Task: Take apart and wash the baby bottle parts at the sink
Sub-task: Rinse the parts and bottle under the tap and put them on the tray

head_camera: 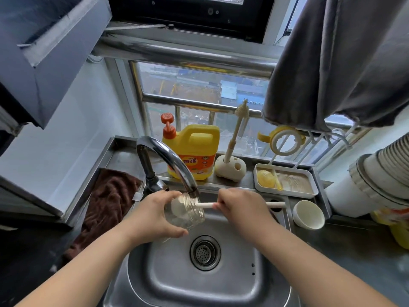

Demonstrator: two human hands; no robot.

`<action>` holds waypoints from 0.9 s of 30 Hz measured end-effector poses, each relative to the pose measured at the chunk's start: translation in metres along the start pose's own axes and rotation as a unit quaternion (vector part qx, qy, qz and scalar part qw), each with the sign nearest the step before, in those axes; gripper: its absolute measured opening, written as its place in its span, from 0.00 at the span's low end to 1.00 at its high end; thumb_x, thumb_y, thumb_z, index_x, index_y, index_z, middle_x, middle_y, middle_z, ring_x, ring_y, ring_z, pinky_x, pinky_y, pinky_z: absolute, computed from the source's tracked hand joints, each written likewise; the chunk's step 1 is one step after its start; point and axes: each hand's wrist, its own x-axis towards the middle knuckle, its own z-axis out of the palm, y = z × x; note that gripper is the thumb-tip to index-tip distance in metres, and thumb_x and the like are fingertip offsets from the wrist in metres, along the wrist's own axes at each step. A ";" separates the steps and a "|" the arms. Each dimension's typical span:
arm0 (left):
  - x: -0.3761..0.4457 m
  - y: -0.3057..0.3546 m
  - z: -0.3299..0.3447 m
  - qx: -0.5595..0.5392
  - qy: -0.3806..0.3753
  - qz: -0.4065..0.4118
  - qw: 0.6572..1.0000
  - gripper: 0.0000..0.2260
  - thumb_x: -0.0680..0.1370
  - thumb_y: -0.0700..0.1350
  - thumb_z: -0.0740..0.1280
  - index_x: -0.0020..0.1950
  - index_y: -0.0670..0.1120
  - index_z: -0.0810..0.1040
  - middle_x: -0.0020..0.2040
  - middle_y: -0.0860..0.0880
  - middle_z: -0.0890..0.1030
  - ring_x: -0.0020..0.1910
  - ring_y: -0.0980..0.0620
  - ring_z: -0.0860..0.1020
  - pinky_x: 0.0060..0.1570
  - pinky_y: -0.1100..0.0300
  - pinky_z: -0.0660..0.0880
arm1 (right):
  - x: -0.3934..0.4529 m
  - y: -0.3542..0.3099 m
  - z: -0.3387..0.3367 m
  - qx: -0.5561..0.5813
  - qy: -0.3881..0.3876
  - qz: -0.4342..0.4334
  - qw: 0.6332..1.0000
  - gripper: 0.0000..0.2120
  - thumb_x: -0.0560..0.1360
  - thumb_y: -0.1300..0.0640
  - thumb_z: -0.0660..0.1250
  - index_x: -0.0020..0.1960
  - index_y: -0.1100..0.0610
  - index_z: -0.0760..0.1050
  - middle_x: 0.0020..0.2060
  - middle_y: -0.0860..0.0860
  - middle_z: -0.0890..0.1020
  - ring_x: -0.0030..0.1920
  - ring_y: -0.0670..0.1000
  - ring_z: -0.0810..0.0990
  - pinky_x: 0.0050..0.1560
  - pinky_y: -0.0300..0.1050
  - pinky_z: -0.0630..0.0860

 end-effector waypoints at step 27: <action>-0.004 -0.016 -0.001 0.030 0.001 0.027 0.999 0.41 0.56 0.60 0.78 0.68 0.57 0.70 0.57 0.61 0.74 0.58 0.61 0.72 0.61 0.60 0.70 | 0.004 -0.010 0.007 0.015 -0.056 0.036 0.998 0.14 0.79 0.43 0.59 0.50 0.53 0.73 0.48 0.49 0.79 0.50 0.54 0.77 0.44 0.46 0.68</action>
